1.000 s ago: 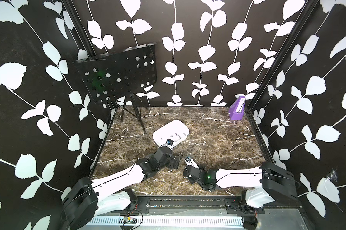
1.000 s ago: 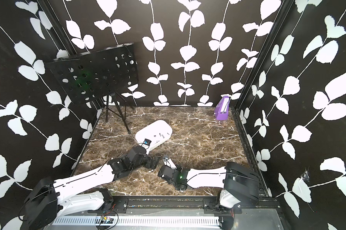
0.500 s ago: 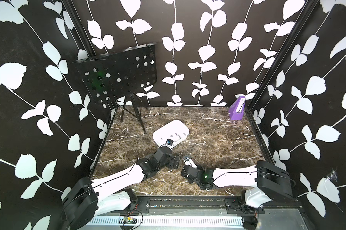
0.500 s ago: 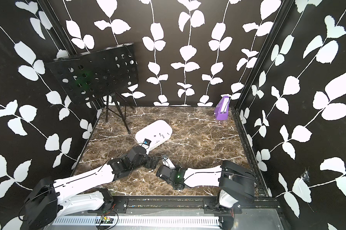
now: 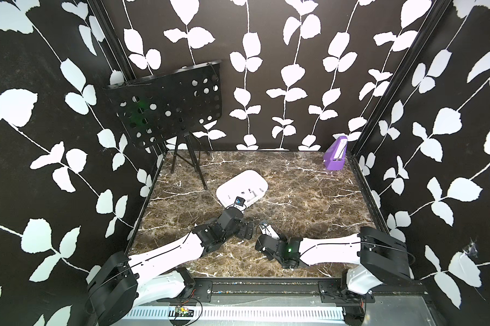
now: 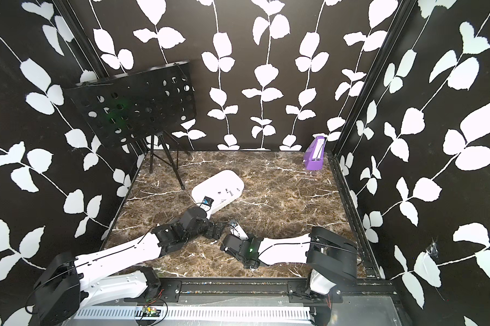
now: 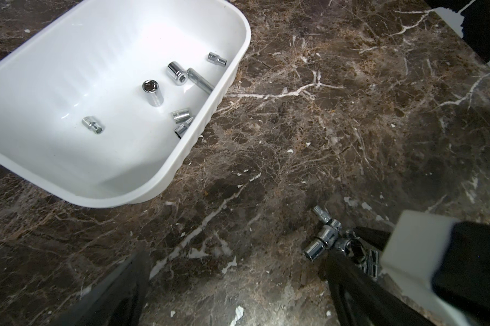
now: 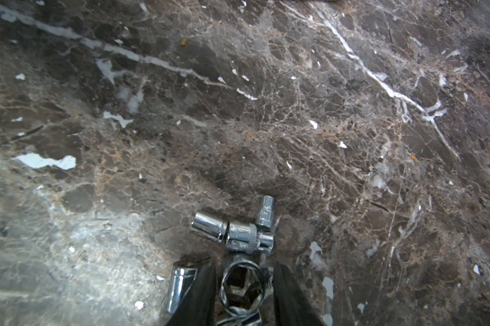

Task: Put the socket on the desktop into the storage box
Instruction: Pick up the socket head from the center of the board, then place the socket head in the storage box.

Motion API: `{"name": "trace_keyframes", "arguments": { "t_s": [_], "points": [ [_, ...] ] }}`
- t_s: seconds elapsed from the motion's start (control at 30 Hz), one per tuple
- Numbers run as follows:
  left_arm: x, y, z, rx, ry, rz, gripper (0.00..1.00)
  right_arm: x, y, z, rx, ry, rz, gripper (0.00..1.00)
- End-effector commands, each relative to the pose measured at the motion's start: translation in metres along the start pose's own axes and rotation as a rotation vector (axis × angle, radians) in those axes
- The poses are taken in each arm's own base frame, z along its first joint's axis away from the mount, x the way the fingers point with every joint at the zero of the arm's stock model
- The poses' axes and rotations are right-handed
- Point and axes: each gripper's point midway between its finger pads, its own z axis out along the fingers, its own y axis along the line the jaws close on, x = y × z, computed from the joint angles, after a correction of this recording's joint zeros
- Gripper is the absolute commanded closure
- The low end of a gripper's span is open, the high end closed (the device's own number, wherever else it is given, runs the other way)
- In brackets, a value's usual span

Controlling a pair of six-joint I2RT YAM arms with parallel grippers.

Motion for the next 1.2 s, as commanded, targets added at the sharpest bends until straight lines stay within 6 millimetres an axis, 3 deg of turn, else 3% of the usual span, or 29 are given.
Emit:
{"name": "trace_keyframes", "arguments": {
  "t_s": [0.0,0.67,0.93,1.17],
  "points": [
    [-0.003,0.003,-0.004,-0.011,-0.014,-0.007,0.03,-0.012,0.001,-0.001,0.013,-0.022,0.024,0.63],
    [-0.004,0.004,-0.005,-0.019,-0.022,-0.009,0.03,-0.007,0.0,0.005,0.01,0.008,0.023,0.68],
    [-0.008,0.007,-0.011,-0.026,-0.047,-0.011,0.03,-0.021,0.0,-0.011,-0.028,-0.034,0.038,0.81],
    [-0.011,0.014,-0.018,-0.057,-0.078,-0.014,0.03,-0.042,-0.007,-0.041,-0.068,-0.106,0.057,0.84]
  ]
}}
